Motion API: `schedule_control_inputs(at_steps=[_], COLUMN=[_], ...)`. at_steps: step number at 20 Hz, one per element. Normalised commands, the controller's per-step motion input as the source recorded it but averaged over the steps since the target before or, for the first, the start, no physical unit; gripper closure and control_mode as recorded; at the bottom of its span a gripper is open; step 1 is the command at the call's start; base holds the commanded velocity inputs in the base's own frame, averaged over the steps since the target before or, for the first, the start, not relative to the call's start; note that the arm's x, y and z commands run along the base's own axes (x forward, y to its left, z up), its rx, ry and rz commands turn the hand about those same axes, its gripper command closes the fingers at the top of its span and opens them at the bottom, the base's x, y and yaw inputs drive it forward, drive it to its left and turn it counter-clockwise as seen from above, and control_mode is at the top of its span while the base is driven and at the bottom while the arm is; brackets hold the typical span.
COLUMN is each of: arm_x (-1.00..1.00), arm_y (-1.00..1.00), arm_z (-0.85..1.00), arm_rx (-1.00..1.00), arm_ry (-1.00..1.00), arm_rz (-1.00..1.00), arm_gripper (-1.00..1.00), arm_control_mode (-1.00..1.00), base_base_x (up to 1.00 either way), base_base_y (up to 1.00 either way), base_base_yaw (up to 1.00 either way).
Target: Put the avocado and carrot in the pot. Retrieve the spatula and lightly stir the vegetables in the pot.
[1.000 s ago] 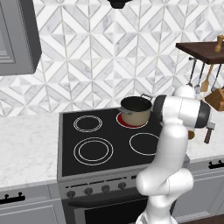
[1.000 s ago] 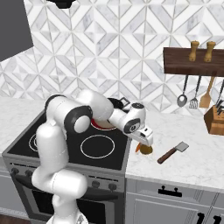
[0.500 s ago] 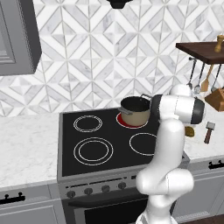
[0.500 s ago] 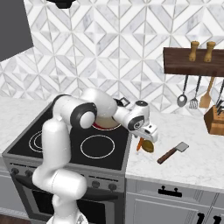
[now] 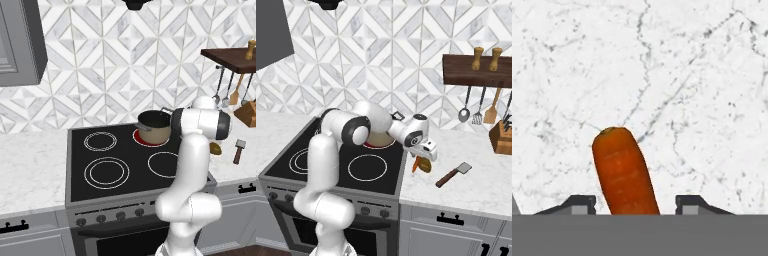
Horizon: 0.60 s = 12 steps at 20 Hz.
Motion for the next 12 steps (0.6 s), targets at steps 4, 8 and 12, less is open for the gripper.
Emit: schedule_control_inputs(at_steps=[4,8,12], arm_x=[-0.22,-0.48,-0.69], arm_y=[0.00,0.00,0.19], arm_z=[-0.04,0.45,1.00], arm_rx=[0.03,0.06,0.04], arm_ry=[-0.04,-0.11,-0.14], arm_rz=[0.03,0.07,0.09], arm_gripper=[1.00,1.00,1.00], arm_control_mode=[-1.00,-1.00,-1.00], base_base_x=[0.00,0.00,0.00], base_base_y=[0.00,0.00,0.00], base_base_yaw=[0.00,0.00,0.00])
